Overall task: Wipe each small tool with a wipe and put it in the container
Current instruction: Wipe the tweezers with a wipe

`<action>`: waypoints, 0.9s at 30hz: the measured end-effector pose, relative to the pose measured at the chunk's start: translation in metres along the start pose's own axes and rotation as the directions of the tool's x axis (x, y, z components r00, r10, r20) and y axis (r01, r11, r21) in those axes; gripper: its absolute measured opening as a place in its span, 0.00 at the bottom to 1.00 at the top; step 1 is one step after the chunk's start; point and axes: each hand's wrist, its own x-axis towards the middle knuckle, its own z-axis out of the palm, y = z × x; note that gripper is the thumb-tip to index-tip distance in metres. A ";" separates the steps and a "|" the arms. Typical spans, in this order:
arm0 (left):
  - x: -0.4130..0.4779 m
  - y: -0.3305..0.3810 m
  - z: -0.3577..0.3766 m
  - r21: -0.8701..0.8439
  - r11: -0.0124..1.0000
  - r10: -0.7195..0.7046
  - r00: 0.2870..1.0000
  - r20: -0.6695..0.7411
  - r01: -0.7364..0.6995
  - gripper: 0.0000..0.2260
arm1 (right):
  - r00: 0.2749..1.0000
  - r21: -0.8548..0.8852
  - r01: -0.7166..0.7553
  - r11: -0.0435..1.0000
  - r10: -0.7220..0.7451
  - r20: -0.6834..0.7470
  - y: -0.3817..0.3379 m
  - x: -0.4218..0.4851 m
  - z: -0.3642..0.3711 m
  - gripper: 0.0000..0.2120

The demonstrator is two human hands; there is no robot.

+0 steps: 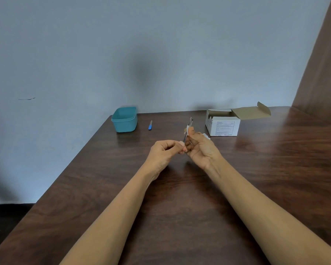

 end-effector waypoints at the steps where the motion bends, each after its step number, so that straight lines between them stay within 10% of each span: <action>1: 0.000 0.000 0.000 0.005 1.000 -0.002 1.000 0.014 0.002 0.08 | 1.000 0.014 0.003 1.000 -0.003 -0.013 -0.001 0.000 0.000 0.04; 15: -0.002 -0.003 -0.006 0.042 0.997 -0.072 0.988 0.137 0.066 0.09 | 0.957 0.175 0.149 0.973 -0.098 -0.272 -0.027 0.011 -0.017 0.04; 27: 0.024 0.010 -0.060 0.204 0.970 -0.070 0.958 -0.278 0.130 0.08 | 0.946 -0.272 0.285 0.919 -0.316 -0.077 0.006 -0.002 -0.004 0.18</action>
